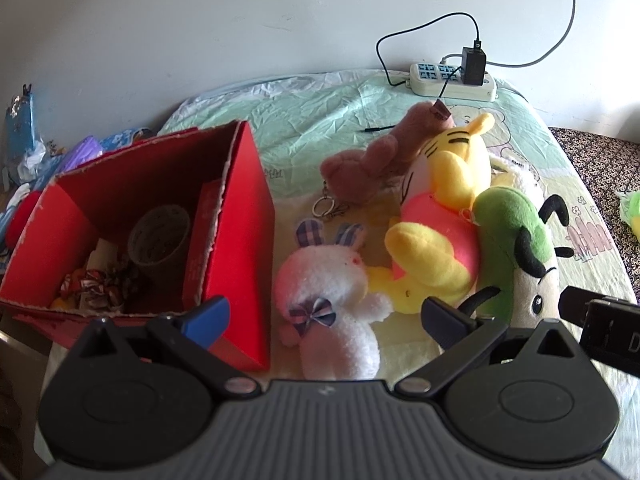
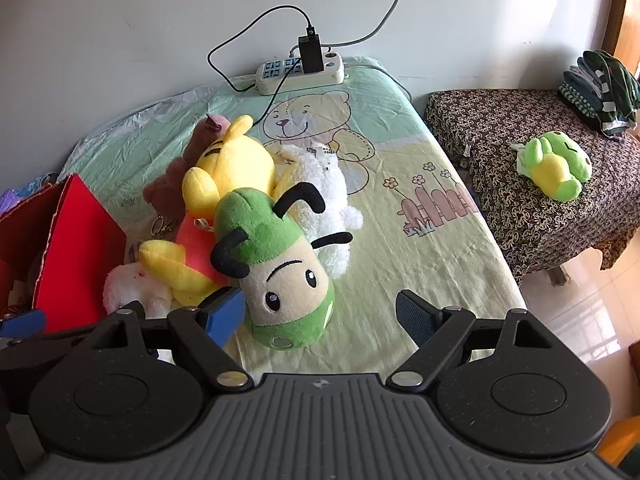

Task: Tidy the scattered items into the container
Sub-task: 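Move the right gripper toward the green-and-white bug plush on the pile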

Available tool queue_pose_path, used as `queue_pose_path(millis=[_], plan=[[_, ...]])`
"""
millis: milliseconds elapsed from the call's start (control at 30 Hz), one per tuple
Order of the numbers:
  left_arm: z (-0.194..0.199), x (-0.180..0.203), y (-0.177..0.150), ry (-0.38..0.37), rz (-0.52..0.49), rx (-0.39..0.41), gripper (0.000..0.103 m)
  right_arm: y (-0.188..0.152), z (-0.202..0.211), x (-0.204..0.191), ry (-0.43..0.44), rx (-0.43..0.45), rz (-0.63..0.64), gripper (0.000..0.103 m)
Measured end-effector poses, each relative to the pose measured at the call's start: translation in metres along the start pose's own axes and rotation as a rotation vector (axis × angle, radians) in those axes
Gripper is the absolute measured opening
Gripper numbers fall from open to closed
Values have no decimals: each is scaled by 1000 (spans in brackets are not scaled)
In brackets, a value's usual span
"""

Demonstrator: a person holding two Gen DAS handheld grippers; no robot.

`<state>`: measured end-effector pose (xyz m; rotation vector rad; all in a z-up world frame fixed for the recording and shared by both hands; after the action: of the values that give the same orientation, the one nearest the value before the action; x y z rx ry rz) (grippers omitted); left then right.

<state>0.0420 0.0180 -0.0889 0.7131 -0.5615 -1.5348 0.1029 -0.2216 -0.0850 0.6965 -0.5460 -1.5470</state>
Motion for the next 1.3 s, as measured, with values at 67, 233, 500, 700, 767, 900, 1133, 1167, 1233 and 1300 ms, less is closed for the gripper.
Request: queue_pose_path(millis=[67,233,500,700,767,900,1133,1167,1233,1300], plan=[[1,1,0,-2,-7,3,101,0,0,1,4,-1,-3,85],[1,4,2,-8,-18,8,101,0,0,1,4,-1,-4,85],[0,4,1,-10,-25,4,101,1,-1,1,3,-4,-3,85],[-1,5,1,-19,-29,10,101,0,-4,0,-9,-10,4,85],[-2,5,1,-22,-29,7,101,0,-5,0,-10,-13,5,85],[-4,6,5,-30,-38,15,101,1,-6,0,-10,-15,8,85],[-6,11,19,-65,-66,48,101,11,-12,4,9,-13,0,79],[-6,13,20,-79,-71,54,101,13,-13,5,20,-11,-3,78],[-5,17,21,-118,-89,71,101,20,-14,8,37,8,-15,77],[-4,23,21,-156,-118,99,101,27,-15,13,52,34,-26,77]])
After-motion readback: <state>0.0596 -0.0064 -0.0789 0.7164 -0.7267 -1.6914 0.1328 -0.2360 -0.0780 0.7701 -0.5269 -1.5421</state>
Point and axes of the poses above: each gripper's, at about its wrist camera, not at the fingertips, and z roughly against the way its jaws point, x to its right, y to its top, the point moved 9 cm from there along -z, roughly the way its jaws point, and after that the axes turned 8 degrees about x, right-handed, at the moved point
